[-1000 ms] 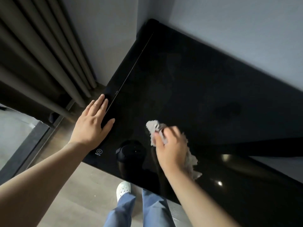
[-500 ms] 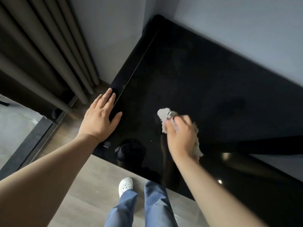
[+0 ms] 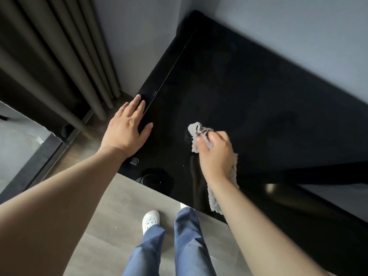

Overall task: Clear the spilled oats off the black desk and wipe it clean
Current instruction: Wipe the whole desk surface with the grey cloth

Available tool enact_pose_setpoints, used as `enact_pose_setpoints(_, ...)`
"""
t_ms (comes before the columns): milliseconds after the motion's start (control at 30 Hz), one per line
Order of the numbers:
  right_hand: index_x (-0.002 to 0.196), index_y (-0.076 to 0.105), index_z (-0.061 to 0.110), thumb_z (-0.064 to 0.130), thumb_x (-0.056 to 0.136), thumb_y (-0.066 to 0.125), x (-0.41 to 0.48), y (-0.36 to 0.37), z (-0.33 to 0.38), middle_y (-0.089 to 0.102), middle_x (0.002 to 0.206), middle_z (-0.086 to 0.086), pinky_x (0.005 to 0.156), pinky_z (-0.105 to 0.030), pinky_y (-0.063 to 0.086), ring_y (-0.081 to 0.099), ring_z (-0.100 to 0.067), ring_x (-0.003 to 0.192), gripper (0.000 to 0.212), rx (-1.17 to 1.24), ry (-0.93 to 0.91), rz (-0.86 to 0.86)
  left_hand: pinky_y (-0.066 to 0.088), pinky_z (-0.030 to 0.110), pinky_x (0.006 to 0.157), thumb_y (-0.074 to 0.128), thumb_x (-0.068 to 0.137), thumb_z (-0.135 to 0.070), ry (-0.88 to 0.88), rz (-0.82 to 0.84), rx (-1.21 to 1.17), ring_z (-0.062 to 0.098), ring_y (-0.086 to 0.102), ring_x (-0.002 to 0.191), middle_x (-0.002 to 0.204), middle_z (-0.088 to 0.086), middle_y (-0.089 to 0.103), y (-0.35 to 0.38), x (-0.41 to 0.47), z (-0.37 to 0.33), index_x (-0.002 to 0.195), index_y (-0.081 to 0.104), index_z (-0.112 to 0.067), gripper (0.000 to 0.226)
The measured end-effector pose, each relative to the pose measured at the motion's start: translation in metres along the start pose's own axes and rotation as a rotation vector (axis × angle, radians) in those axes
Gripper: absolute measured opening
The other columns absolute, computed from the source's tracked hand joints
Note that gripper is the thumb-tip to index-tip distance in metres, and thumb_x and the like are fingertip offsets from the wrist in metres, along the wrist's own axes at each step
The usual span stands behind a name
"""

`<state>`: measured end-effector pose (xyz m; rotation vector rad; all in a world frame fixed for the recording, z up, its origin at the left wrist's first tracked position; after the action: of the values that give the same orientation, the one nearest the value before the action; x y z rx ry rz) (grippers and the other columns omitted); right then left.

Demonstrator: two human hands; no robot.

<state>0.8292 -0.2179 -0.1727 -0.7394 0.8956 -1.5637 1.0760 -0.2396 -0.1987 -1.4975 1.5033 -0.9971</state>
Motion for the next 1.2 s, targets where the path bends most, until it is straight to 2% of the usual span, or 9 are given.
enact_pose_setpoints(100,0.075,0.065,0.017,0.031,0.086,0.067,-0.048,0.012,0.01,0.056,0.09,0.011,0.058,-0.013,0.033,0.051,-0.006,0.07,0.017,0.057,-0.147,0.063,0.025,0.041,0.116,0.051,0.095,-0.04,0.011,0.005,-0.002,0.035,0.027,0.141,0.159,0.003,0.022,0.004,-0.002,-0.002,0.15,0.03,-0.013,0.065)
enact_pose_setpoints(267,0.074,0.062,0.019,0.048,0.082,0.061,-0.116,0.025,0.012,0.056,0.082,0.009,0.06,-0.038,0.051,0.061,-0.011,0.069,0.03,0.321,-0.198,0.453,0.023,0.04,0.116,0.052,0.095,-0.041,0.002,0.034,-0.042,0.033,0.024,0.143,0.159,0.001,0.019,0.008,-0.001,0.001,0.151,0.028,-0.015,0.066)
enact_pose_setpoints(400,0.055,0.04,0.029,0.027,0.08,0.07,-0.093,-0.031,-0.014,0.048,0.072,0.008,0.057,-0.021,0.037,0.048,-0.007,0.062,0.039,0.32,-0.09,0.097,0.031,0.041,0.111,0.051,0.094,-0.046,-0.031,0.043,-0.028,0.034,0.035,0.138,0.16,-0.002,0.017,0.009,-0.032,0.014,0.152,0.025,-0.02,0.068)
enact_pose_setpoints(500,0.061,0.044,0.025,0.026,0.088,0.066,-0.054,-0.041,-0.039,0.047,0.078,0.006,0.062,-0.024,0.03,0.05,-0.013,0.068,0.035,0.189,0.087,-0.074,0.037,0.044,0.105,0.043,0.095,-0.051,-0.095,0.042,-0.01,0.036,0.04,0.131,0.161,-0.006,0.013,0.005,-0.047,0.021,0.153,0.019,-0.026,0.068)
enact_pose_setpoints(667,0.074,0.063,0.015,0.033,0.087,0.06,-0.105,-0.003,-0.013,0.055,0.085,0.004,0.059,-0.025,0.033,0.049,-0.01,0.067,0.022,0.041,-0.023,-0.136,0.038,0.046,0.104,0.04,0.096,-0.053,-0.096,0.032,0.007,0.035,0.039,0.131,0.161,-0.006,0.011,-0.002,-0.048,0.019,0.153,0.016,-0.027,0.067)
enact_pose_setpoints(800,0.063,0.05,0.027,0.039,0.084,0.061,-0.148,0.015,0.01,0.054,0.079,0.013,0.065,-0.029,0.047,0.048,-0.001,0.063,0.027,0.216,-0.135,0.112,0.037,0.045,0.105,0.04,0.096,-0.053,-0.099,0.043,0.002,0.034,0.039,0.131,0.161,-0.006,0.011,0.003,-0.052,0.023,0.153,0.016,-0.028,0.067)
enact_pose_setpoints(867,0.058,0.038,0.031,0.023,0.082,0.072,-0.144,0.003,0.017,0.048,0.072,0.015,0.061,-0.011,0.04,0.052,0.002,0.061,0.042,0.354,-0.153,0.184,0.036,0.044,0.105,0.04,0.096,-0.052,-0.104,0.048,-0.002,0.034,0.039,0.132,0.161,-0.006,0.011,0.005,-0.055,0.023,0.153,0.016,-0.028,0.067)
enact_pose_setpoints(1000,0.064,0.044,0.024,0.023,0.085,0.07,-0.072,-0.031,0.004,0.046,0.079,0.007,0.056,-0.017,0.029,0.046,-0.006,0.064,0.033,0.217,-0.056,-0.106,0.035,0.043,0.106,0.039,0.096,-0.052,-0.087,0.024,-0.013,0.034,0.039,0.131,0.161,-0.006,0.012,0.001,-0.05,0.019,0.153,0.017,-0.028,0.065)
enact_pose_setpoints(1200,0.077,0.066,0.018,0.028,0.085,0.07,-0.102,0.013,0.003,0.058,0.088,0.005,0.063,-0.023,0.031,0.046,-0.006,0.067,0.013,0.008,-0.06,-0.128,0.035,0.043,0.107,0.037,0.097,-0.052,-0.101,0.035,-0.023,0.033,0.039,0.131,0.161,-0.007,0.012,0.005,-0.056,0.022,0.153,0.018,-0.029,0.063)
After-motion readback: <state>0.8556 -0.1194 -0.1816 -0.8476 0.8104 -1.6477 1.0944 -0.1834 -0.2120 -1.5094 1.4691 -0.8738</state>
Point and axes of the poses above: each hand's wrist, its own x-axis towards the middle knuckle, its own y-axis out of the palm, z = x × y, the point moved 8 cm from there along x, towards the middle knuckle
